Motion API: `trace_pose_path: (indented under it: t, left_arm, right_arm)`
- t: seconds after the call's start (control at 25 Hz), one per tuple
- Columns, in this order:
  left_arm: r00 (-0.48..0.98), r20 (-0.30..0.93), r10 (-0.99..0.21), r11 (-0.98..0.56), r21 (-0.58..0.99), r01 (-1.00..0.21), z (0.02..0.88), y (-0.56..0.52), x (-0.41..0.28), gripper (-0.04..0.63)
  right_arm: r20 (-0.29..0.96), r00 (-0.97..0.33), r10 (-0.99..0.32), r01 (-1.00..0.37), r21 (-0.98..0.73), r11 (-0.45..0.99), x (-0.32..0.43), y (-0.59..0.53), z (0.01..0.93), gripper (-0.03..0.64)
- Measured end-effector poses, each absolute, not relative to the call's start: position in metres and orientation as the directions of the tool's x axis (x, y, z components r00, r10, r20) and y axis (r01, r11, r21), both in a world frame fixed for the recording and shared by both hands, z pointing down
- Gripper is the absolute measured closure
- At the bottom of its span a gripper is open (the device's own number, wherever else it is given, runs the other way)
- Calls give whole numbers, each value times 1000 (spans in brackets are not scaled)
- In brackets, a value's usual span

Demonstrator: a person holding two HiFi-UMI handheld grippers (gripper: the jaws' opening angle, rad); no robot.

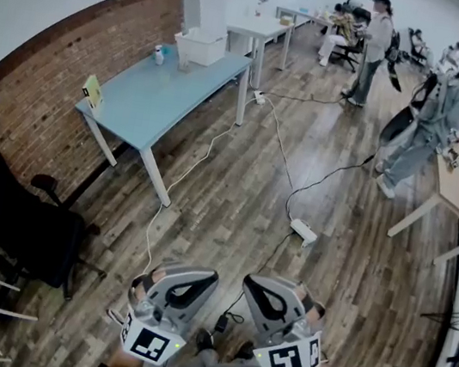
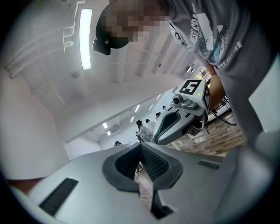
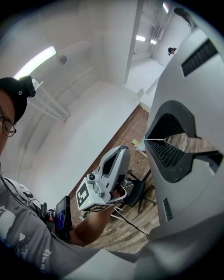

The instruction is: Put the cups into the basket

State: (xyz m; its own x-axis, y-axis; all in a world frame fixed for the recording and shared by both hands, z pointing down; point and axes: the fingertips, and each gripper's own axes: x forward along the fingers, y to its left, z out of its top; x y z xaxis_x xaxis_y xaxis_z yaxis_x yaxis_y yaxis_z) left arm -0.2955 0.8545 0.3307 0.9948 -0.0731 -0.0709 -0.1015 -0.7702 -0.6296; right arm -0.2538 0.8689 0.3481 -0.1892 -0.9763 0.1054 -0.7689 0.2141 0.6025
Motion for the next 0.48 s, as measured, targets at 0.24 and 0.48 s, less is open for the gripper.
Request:
trace_pose_path:
  t: [0.24,0.48]
  left_arm:
    - [994,-74,-79,-767,-632,-108,331,849,-300,595]
    - [994,-78,-79,-775,-622,-111,331,833,-315,595]
  right_arm:
    - [103,-181,-978,-775,597,207,-255,864,349,603]
    - [105,-171,-980,-778,596,199,-266,849,347,603]
